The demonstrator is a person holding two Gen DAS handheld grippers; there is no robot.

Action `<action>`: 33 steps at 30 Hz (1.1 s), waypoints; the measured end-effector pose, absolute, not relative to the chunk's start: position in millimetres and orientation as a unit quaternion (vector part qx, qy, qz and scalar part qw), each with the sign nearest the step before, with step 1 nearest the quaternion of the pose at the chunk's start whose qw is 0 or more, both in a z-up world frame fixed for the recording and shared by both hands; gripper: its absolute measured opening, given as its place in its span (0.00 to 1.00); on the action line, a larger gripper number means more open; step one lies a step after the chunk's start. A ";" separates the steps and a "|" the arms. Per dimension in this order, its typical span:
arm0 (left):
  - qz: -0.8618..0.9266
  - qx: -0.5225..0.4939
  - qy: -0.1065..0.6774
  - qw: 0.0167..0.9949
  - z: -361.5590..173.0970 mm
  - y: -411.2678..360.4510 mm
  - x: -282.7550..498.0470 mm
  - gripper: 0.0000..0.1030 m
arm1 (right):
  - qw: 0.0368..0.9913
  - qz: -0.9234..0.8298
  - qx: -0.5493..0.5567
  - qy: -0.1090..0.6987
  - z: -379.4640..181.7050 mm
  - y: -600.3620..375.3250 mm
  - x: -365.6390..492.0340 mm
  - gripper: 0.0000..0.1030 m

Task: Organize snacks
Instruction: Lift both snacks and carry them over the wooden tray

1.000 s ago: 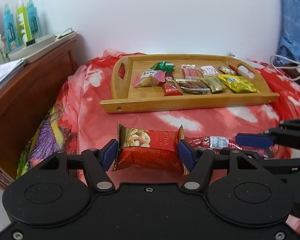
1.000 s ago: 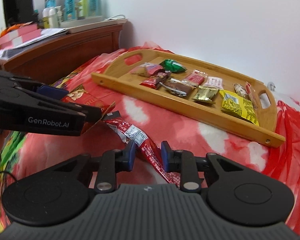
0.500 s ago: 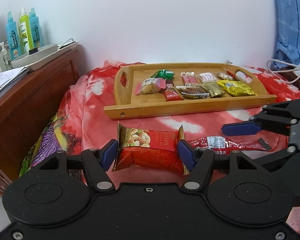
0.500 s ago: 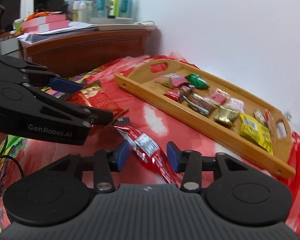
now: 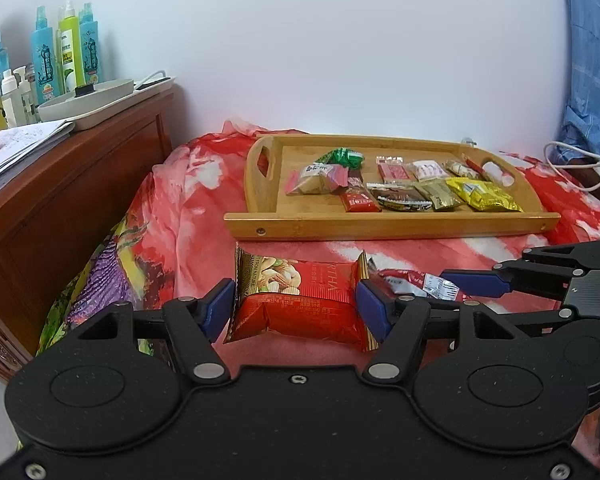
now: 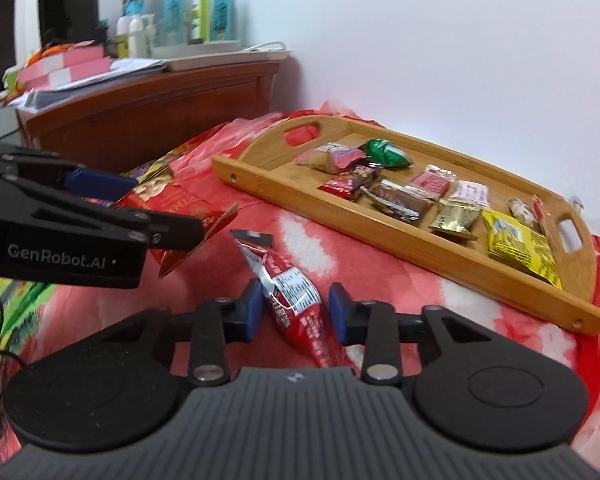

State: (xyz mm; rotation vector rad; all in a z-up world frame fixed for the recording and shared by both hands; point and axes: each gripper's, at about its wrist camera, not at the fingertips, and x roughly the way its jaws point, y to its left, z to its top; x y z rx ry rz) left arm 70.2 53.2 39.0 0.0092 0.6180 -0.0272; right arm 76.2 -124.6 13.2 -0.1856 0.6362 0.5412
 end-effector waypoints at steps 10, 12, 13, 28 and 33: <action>-0.011 -0.001 0.298 0.955 42.3 50.6 66.8 0.62 | 0.919 0.245 -0.064 0.302 23.9 -129.1 73.8 0.35; -0.012 -0.004 0.298 0.954 43.5 49.0 67.2 0.62 | 0.921 0.241 -0.057 0.301 26.1 -131.2 74.1 0.35; -0.013 -0.006 0.298 0.954 44.5 47.9 67.4 0.62 | 0.922 0.239 -0.054 0.301 27.5 -132.4 74.4 0.35; -0.011 -0.042 0.305 0.951 72.2 30.0 94.2 0.60 | 0.937 0.193 -0.002 0.292 54.0 -160.7 92.4 0.35; 0.002 -0.056 0.310 0.949 84.3 25.9 114.4 0.60 | 0.940 0.182 0.014 0.290 65.9 -171.4 105.3 0.35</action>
